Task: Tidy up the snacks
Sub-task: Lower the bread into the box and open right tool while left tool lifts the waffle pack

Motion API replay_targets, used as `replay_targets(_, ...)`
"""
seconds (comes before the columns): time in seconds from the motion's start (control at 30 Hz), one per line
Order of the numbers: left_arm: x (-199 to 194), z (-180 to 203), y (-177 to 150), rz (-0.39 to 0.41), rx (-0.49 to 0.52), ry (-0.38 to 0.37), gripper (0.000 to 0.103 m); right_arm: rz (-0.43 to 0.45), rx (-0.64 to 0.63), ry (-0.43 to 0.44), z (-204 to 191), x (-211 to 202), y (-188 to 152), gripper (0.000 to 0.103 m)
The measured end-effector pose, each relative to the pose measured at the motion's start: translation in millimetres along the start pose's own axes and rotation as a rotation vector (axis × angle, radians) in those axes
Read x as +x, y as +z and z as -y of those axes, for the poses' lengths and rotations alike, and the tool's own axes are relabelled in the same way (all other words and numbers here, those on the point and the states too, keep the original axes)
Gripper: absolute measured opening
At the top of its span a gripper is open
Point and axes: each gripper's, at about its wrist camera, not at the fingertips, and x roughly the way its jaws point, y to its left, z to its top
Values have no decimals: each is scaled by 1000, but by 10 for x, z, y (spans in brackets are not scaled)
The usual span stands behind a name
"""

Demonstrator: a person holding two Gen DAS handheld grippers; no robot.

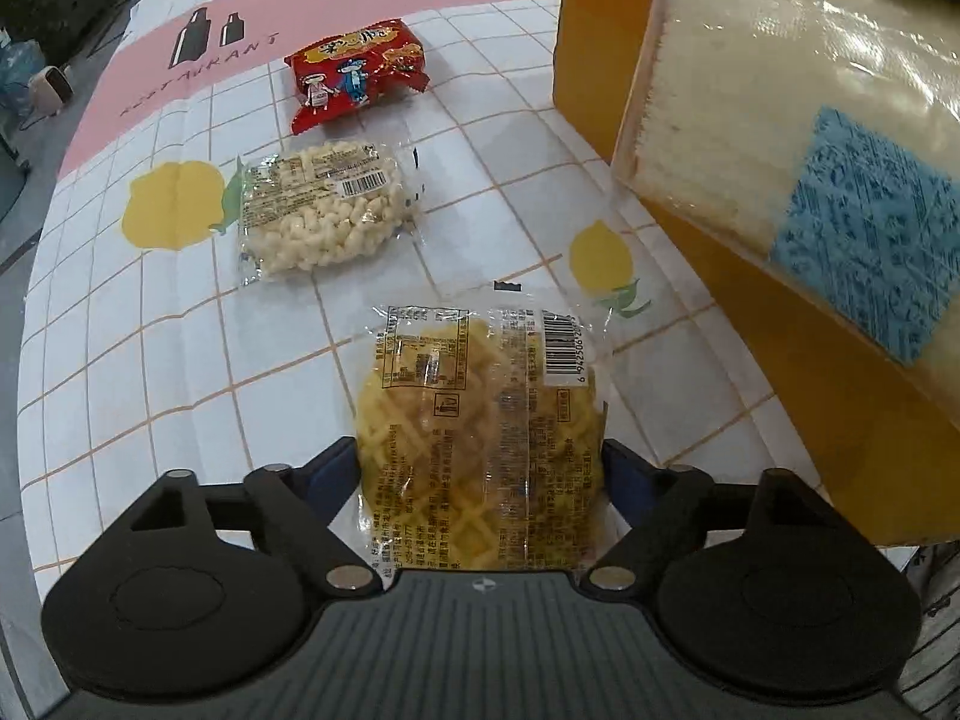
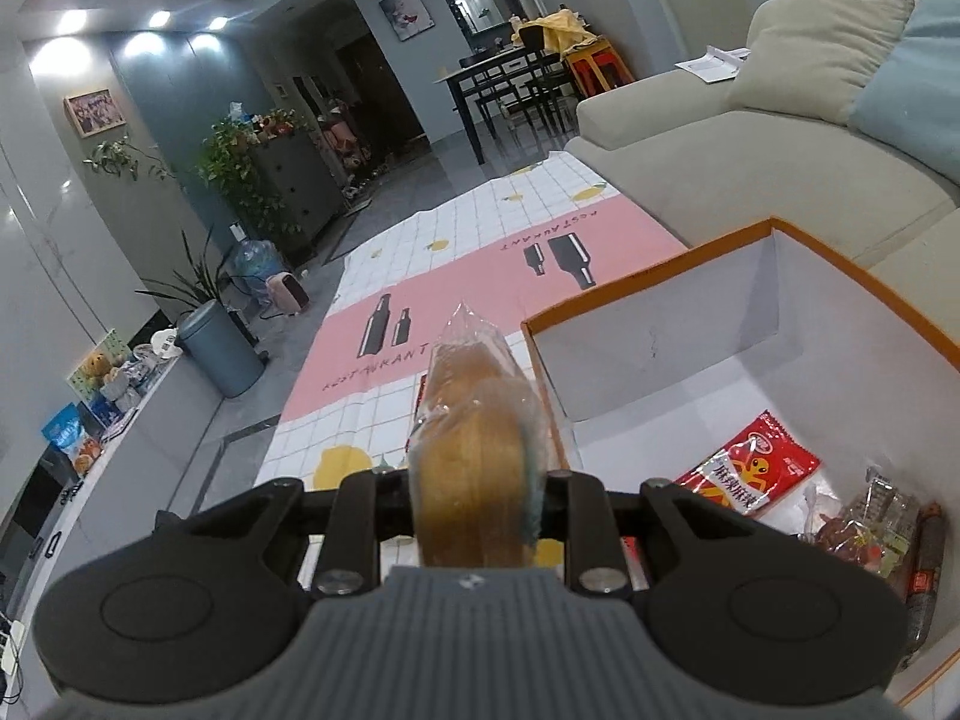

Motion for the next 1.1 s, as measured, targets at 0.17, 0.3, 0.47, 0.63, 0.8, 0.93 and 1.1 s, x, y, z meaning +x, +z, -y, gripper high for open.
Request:
replay_targets(0.17, -105, -75, -49, 33, -70, -43, 91, 17, 13, 22, 13, -67, 42, 22)
replay_targets(0.3, -233, -279, -43, 62, -200, -163, 91, 35, 75, 71, 103, -179, 119, 22)
replay_targets(0.47, -493, -424, -8, 141, -281, -286, 91, 52, 282, 176, 478, -321, 241, 22)
replay_targets(0.63, -756, -418, 7, 223, -289, -340, 91, 102, 367, 115, 811, -461, 327, 22)
replay_targets(0.8, -820, -397, 4, 253, -279, -413, 91, 103, 499, 100, 1173, -339, 400, 22)
replay_targets(0.93, -806, -396, -15, 249, -278, -407, 91, 87, 595, 34, 1362, -132, 400, 22)
replay_targets(1.1, -758, -443, -40, 234, -300, -413, 91, 77, 688, -10, 1498, 119, 353, 22)
